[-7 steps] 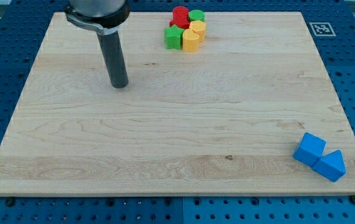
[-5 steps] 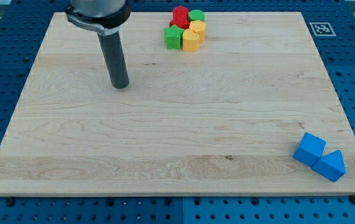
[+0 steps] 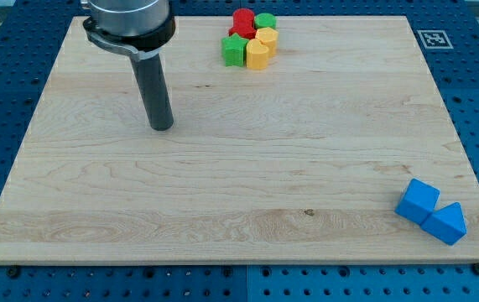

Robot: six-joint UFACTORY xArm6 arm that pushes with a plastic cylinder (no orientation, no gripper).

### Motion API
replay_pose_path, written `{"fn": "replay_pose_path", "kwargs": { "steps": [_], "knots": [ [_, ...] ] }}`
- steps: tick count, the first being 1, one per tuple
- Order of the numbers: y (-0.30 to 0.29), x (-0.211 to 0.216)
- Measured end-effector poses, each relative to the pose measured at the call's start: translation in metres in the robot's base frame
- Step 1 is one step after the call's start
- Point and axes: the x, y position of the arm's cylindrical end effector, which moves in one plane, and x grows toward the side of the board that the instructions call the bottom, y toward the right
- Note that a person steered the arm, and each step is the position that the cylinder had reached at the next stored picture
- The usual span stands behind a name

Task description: Move your arm towards bottom right

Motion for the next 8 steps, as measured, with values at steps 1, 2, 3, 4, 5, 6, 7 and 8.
{"fn": "replay_pose_path", "kwargs": {
  "steps": [1, 2, 3, 4, 5, 6, 7, 8],
  "knots": [
    [0.042, -0.013],
    [0.108, -0.015],
    [0.182, -0.015],
    [0.258, -0.009],
    [0.318, 0.028],
    [0.363, 0.07],
    [0.368, 0.079],
    [0.368, 0.079]
  ]
}}
